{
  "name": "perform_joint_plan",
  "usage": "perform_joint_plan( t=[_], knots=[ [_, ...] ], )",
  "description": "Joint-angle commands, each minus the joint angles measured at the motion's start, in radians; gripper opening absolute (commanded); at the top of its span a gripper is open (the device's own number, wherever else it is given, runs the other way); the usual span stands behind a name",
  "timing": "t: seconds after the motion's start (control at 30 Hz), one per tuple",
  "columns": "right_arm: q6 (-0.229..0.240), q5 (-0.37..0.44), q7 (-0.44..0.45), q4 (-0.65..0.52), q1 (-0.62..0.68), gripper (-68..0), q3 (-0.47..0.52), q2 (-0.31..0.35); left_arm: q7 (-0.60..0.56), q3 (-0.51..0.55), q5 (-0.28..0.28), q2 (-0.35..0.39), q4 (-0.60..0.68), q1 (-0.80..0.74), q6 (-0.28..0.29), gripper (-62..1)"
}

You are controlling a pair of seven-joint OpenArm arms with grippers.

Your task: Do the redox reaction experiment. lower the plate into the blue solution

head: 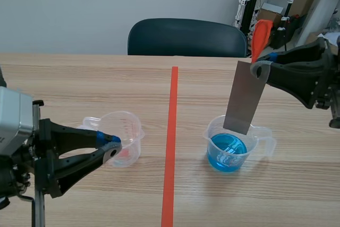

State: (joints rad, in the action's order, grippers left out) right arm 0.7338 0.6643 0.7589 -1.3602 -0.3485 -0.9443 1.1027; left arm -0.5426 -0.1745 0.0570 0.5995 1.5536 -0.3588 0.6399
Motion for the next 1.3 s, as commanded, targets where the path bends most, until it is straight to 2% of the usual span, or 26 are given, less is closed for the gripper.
perform_joint_plan(
  t=[0.0,0.13,0.27,0.6,0.9,1.0,1.13,1.27],
  knots=[
    [0.012,0.006,0.018,-0.001,-0.011,-67.1,0.015,0.0,-0.047,-0.001,0.006,-0.016,-0.03,-0.007,-0.007,-58.2],
    [0.012,-0.007,0.018,0.014,-0.011,-67.1,0.015,-0.023,-0.141,-0.001,0.068,-0.051,-0.124,-0.015,-0.037,-58.2],
    [0.012,-0.016,0.018,0.037,-0.011,-67.1,0.015,-0.047,-0.237,-0.001,0.082,-0.088,-0.247,-0.009,-0.074,-58.2],
    [0.012,-0.037,0.018,0.094,-0.011,-67.1,0.015,-0.098,-0.529,-0.001,0.239,-0.163,-0.501,0.022,-0.155,-58.2],
    [0.012,-0.068,0.029,0.121,0.017,-67.1,0.015,-0.143,-0.649,-0.003,0.334,-0.253,-0.706,0.101,-0.229,-58.1],
    [0.012,-0.087,0.033,0.132,0.018,-67.1,0.015,-0.16,-0.688,-0.003,0.348,-0.274,-0.752,0.122,-0.254,-58.1],
    [0.012,-0.09,0.034,0.146,0.02,-67.1,0.015,-0.175,-0.731,-0.004,0.426,-0.294,-0.798,0.133,-0.318,-58.1],
    [0.012,-0.101,0.039,0.164,0.022,-67.1,0.015,-0.186,-0.737,-0.004,0.437,-0.311,-0.832,0.143,-0.359,-58.1]
  ],
)
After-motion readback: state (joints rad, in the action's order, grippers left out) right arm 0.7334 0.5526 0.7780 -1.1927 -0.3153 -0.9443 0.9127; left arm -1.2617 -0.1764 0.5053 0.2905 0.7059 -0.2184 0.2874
